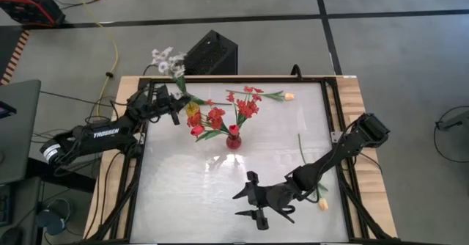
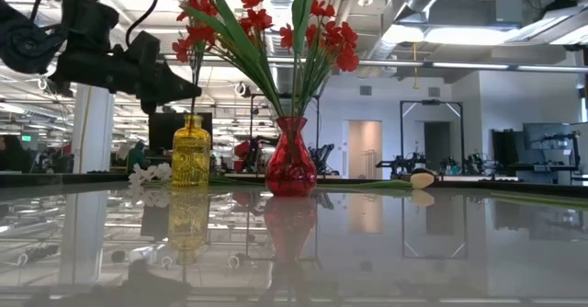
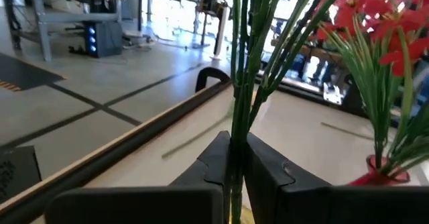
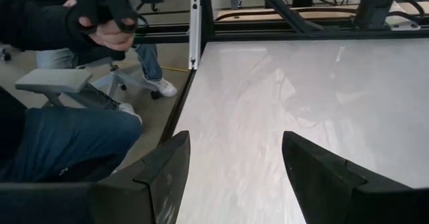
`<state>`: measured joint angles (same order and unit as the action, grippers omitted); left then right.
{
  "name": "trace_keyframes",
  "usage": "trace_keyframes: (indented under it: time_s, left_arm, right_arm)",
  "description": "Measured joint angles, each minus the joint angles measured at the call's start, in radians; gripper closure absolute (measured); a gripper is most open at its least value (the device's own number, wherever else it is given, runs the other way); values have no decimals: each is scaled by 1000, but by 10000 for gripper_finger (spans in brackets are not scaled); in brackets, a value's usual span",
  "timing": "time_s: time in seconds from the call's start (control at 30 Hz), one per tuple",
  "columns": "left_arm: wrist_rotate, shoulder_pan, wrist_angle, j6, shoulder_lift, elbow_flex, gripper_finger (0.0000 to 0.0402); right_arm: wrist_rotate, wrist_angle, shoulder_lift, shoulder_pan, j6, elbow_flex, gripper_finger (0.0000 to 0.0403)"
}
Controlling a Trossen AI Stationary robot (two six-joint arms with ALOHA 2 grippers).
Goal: Sort flowers into vase by color
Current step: Put the bottom white flowers into the yellow vase
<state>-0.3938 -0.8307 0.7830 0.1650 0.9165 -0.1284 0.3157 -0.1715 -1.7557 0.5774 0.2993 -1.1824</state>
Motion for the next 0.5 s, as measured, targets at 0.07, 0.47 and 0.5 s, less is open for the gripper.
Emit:
trace_keyframes:
  time_s: [0.07,0.47,0.5]
  left_arm:
    - [6,0,20,2,0,20,371]
    - [-13,0,-104,-10,0,13,287]
    - [-14,0,-128,-17,0,4,278]
  right_arm:
    - [0,1,0,0,0,0,139]
    - [0,3,0,-3,0,0,139]
    - [0,3,0,-3,0,0,139]
